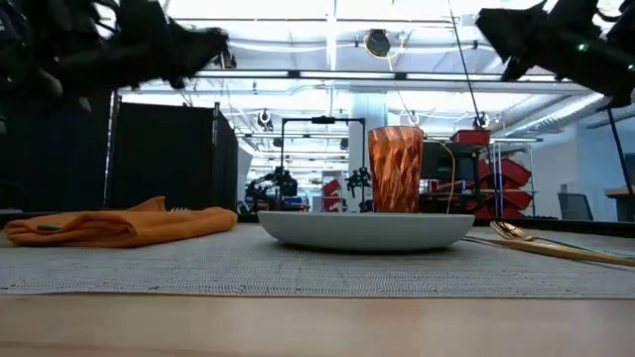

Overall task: Set table place
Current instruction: Return to Home Position

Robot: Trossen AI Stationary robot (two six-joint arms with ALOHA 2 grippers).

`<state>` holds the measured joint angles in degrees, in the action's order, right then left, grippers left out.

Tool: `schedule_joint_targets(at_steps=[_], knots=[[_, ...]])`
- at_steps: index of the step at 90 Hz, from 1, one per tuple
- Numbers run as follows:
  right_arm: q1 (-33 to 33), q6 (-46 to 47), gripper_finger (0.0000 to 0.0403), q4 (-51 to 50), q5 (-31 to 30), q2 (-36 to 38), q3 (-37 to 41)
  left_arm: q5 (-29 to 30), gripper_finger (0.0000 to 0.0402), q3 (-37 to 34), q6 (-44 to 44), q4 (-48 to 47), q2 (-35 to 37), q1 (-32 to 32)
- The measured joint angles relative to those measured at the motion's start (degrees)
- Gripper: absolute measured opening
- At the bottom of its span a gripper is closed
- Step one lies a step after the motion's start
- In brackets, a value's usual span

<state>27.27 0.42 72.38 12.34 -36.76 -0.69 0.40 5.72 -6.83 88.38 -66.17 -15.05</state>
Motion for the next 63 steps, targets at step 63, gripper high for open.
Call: schedule_joint_targets(at_steps=[63], knots=[[-8.16, -7.85, 0.0132, -28.68, -15.91, 18.19, -0.11, 10.53, 0.0134, 16.81, -7.13, -79.77, 27.57, 0.07]])
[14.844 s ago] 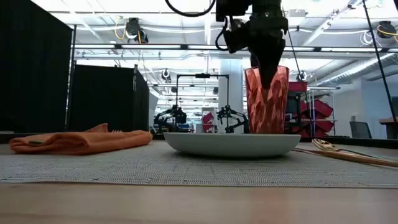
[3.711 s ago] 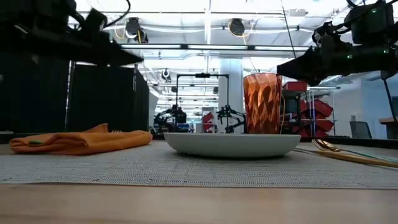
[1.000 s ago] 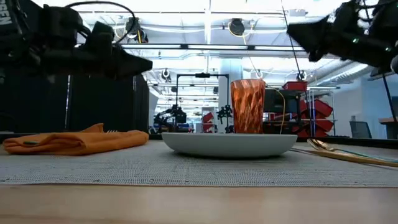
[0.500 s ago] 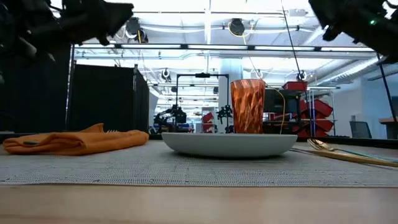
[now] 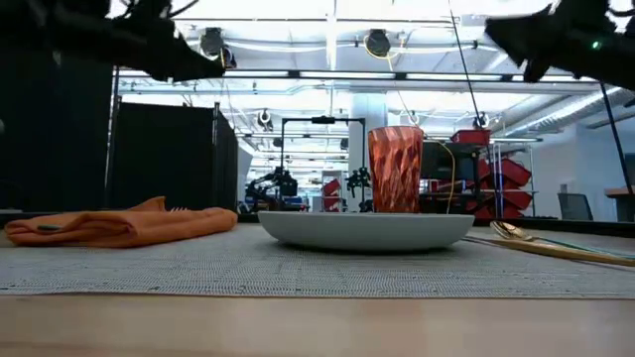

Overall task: Set table place
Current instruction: Return to Home Position

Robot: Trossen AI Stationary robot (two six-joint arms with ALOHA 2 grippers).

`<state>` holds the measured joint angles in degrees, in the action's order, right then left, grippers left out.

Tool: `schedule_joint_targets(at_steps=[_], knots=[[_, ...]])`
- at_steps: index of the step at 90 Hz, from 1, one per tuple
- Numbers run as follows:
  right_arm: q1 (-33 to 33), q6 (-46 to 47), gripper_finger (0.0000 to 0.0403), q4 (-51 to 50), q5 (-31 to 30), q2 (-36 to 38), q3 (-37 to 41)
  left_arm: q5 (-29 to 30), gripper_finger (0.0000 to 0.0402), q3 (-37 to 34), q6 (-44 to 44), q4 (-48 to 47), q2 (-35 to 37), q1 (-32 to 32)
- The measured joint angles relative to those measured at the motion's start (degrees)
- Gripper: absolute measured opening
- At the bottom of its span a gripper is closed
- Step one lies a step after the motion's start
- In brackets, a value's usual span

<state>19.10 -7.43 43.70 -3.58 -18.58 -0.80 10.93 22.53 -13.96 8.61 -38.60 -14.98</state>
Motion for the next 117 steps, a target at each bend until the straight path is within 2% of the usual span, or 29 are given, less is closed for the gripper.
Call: schedule_joint_targets(at_steps=[5, 13, 23, 32, 39, 49, 58, 68, 87, 101, 117], knots=[[-1.42, -0.9, 0.0132, -4.41, -2.18, 0.69, 0.0, 0.25, 0.0134, 3.07, 1.67, -5.68, 0.03, 0.0], [-4.21, -2.0, 0.0132, -8.22, -6.06, 1.15, 0.0, 0.18, 0.0134, 5.88, 3.37, -9.25, 0.17, 0.0], [-7.28, -3.33, 0.0132, -13.26, -12.2, 1.66, 0.0, 0.18, 0.0134, 5.57, 5.68, -13.78, 0.06, 0.0], [-9.13, -3.57, 0.0132, -22.7, -17.63, 1.94, -1.01, 0.89, 0.0134, 4.7, 7.5, -21.64, -0.47, 0.0], [-10.35, -3.0, 0.0132, -28.26, -20.28, 2.04, -1.88, 1.76, 0.0134, 3.21, 9.49, -22.05, -1.7, 0.0], [-11.54, -2.65, 0.0132, -29.37, -20.5, 2.03, -2.15, 4.51, 0.0134, -2.18, 11.78, -14.02, -1.22, 0.77], [-11.66, -1.92, 0.0132, -29.38, -20.44, 2.04, -2.21, 9.43, 0.0131, -8.63, 10.37, -3.07, 1.21, 2.33], [-11.57, -1.44, 0.0132, -30.67, -20.46, 2.04, -2.23, 11.07, 0.0113, -14.54, 9.1, 3.35, 4.27, 3.38], [-11.55, -0.79, 0.0132, -31.97, -20.41, 2.04, -2.23, 11.72, 0.0078, -18.28, 9.14, -0.71, 7.62, 3.5], [-11.55, -0.73, 0.0132, -32.66, -20.37, 2.04, -2.23, 11.79, 0.0076, -18.3, 9.16, -5.42, 7.6, 3.5], [-11.55, -0.73, 0.0132, -30.0, -19.3, 2.08, -1.24, 11.77, 0.0076, -18.3, 8.7, -5.73, 8.15, 3.5]])
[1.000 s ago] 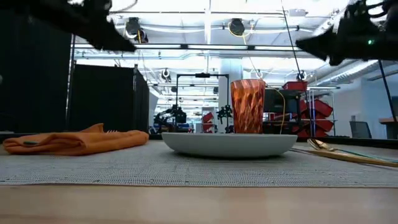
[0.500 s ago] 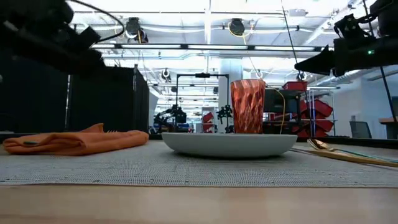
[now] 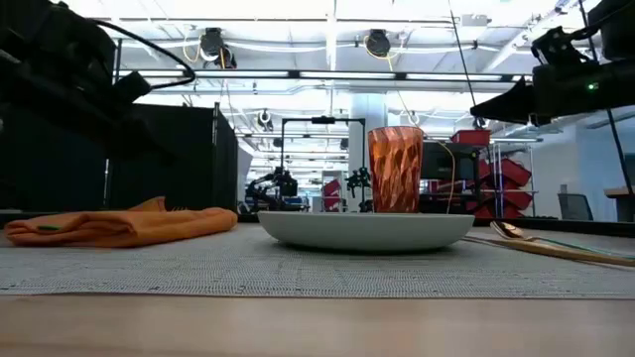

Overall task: Set table place
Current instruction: Return to Home Position

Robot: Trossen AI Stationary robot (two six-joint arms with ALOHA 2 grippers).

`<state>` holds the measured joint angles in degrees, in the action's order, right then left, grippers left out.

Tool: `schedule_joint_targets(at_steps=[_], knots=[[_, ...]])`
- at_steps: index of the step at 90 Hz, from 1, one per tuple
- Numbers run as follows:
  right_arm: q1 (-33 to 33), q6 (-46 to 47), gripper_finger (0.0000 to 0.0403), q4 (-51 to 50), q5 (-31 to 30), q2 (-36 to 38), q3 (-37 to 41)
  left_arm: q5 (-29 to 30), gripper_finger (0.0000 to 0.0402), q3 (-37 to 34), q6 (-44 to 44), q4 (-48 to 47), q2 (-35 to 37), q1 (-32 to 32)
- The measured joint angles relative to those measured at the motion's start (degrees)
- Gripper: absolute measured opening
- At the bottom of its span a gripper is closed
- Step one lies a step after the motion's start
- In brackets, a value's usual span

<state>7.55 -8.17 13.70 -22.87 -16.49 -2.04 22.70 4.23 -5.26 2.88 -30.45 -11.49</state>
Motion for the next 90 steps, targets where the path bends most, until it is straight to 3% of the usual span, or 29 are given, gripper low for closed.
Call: schedule_joint_targets(at_steps=[20, 32, 52, 90], knots=[[1.1, -1.75, 0.0132, 3.13, 0.75, 0.6, 1.24, 4.59, 0.0076, -0.42, -1.61, -1.4, 1.67, 0.0], [2.4, -2.81, 0.0132, 3.12, 0.73, 1.65, 1.24, 4.78, 0.0076, -2.76, -2.73, 3.13, 4.27, 0.0], [4.29, -1.91, 0.0132, 0.65, 0.74, 1.88, 1.24, 4.23, 0.0076, -3.76, -1.37, 1.24, 7.91, 0.04], [4.48, 0.44, 0.0132, 2.09, 0.46, 1.88, 1.24, 3.67, 0.0076, -3.78, -1.2, 1.41, 8.21, 0.04]])
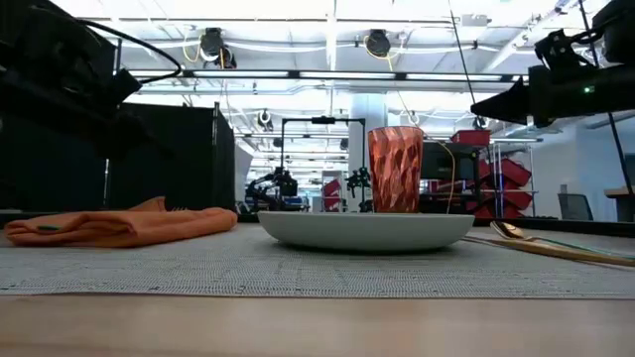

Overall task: Set table place
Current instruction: Return to Home Position

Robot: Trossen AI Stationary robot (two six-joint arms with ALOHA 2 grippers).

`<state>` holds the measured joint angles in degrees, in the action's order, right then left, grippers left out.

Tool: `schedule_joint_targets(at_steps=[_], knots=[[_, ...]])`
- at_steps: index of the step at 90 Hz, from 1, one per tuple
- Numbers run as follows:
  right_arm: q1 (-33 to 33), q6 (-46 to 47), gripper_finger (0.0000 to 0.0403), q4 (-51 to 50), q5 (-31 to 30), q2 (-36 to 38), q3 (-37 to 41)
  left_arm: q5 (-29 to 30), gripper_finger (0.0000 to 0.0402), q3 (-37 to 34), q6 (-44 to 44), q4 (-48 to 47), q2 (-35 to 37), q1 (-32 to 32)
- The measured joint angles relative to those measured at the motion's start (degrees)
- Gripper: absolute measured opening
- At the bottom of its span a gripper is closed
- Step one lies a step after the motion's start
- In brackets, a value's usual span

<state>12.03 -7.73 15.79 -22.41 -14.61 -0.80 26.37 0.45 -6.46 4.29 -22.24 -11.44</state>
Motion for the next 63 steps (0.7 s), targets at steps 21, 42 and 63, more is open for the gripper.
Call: schedule_joint_targets(at_steps=[21, 42, 63], knots=[[-0.07, 4.02, 0.0132, -0.5, 0.0, -0.02, 0.0, 0.0, 0.0076, 0.0, 0.09, -0.25, 0.0, 0.0], [-0.07, 4.02, 0.0132, -0.48, 0.02, -0.02, 0.0, 0.0, 0.0076, -0.02, 0.09, -0.34, 0.0, 0.0], [-0.28, 4.04, 0.0132, -0.52, 0.02, -0.02, 0.0, 0.0, 0.0076, -0.02, 0.07, -0.41, 1.09, 0.79]])
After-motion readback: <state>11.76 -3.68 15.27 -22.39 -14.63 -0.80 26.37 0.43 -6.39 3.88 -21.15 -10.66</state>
